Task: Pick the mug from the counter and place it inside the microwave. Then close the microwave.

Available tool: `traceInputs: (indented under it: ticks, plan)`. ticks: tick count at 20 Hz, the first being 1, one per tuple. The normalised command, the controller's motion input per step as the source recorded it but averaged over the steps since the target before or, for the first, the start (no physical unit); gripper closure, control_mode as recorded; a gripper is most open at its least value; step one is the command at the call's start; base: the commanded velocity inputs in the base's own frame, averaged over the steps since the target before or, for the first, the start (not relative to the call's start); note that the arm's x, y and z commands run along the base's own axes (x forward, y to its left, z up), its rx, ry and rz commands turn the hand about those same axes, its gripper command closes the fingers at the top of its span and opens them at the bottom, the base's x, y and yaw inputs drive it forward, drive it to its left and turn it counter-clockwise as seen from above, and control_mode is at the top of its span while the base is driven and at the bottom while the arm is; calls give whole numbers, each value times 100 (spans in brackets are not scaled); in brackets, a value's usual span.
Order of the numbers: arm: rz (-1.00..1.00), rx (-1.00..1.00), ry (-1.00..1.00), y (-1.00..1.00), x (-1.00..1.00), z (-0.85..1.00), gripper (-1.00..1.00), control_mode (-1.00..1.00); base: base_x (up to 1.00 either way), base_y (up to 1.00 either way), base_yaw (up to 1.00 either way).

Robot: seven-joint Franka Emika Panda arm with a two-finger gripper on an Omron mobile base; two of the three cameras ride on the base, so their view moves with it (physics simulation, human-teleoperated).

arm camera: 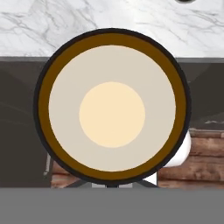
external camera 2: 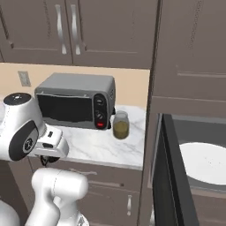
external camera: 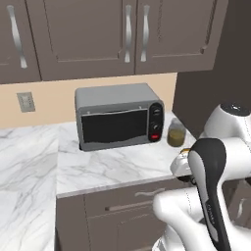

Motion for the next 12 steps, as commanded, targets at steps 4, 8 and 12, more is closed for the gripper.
traceInputs:
  ticks: [4,8,12]
  plan:
    - [0,0,0,0,0,0,100,100,-71,0,-28]
    - [0,0,0,0,0,0,100,100,-78,0,-38]
    - [0,0,0,0,0,0,100,100,-81,0,-50]
